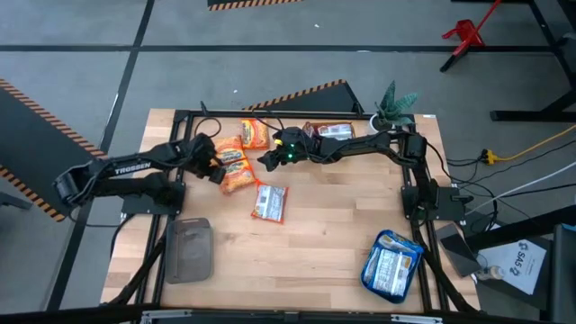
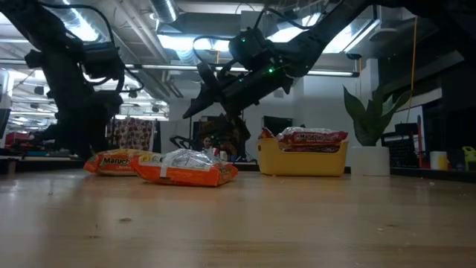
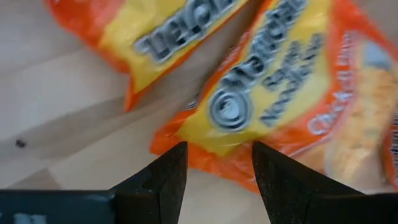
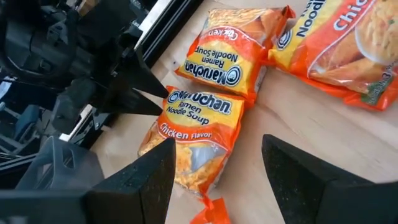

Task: Sort Maruchan noodles
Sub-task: Put the orange noodle pack into the black bin

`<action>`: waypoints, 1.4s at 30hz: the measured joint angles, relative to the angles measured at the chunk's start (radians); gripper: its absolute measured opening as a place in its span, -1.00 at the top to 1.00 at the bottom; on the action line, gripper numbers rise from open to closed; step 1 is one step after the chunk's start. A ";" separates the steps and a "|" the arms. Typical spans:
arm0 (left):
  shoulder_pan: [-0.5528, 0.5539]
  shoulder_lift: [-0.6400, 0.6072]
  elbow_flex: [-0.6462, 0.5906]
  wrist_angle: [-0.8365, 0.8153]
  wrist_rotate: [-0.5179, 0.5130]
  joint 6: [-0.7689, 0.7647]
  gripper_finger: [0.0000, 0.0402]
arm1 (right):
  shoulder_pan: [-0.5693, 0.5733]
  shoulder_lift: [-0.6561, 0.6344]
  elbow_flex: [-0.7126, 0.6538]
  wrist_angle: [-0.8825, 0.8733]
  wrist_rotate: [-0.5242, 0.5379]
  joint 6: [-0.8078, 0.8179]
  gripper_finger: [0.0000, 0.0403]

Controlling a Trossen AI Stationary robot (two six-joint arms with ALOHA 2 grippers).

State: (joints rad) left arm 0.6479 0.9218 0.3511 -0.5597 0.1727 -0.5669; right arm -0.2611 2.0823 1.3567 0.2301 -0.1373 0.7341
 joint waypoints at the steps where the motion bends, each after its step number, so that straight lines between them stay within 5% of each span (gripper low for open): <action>1: 0.004 0.000 -0.009 -0.005 -0.009 -0.002 0.13 | 0.000 0.000 0.000 -0.003 0.006 0.000 -0.10; 8: 0.021 -0.004 -0.027 0.051 -0.032 -0.100 0.13 | 0.000 0.000 0.000 -0.007 0.014 0.001 -0.10; 23: 0.067 0.004 -0.231 0.443 0.192 -0.328 0.13 | 0.013 0.116 0.000 0.061 -0.081 0.202 -0.10; 42: 0.066 0.002 -0.257 0.442 0.180 -0.426 0.15 | 0.033 0.117 0.000 0.092 -0.118 0.239 -0.10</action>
State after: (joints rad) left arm 0.7138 0.9239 0.0944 -0.1181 0.3523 -0.9924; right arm -0.2278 2.1990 1.3571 0.3217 -0.2554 0.9730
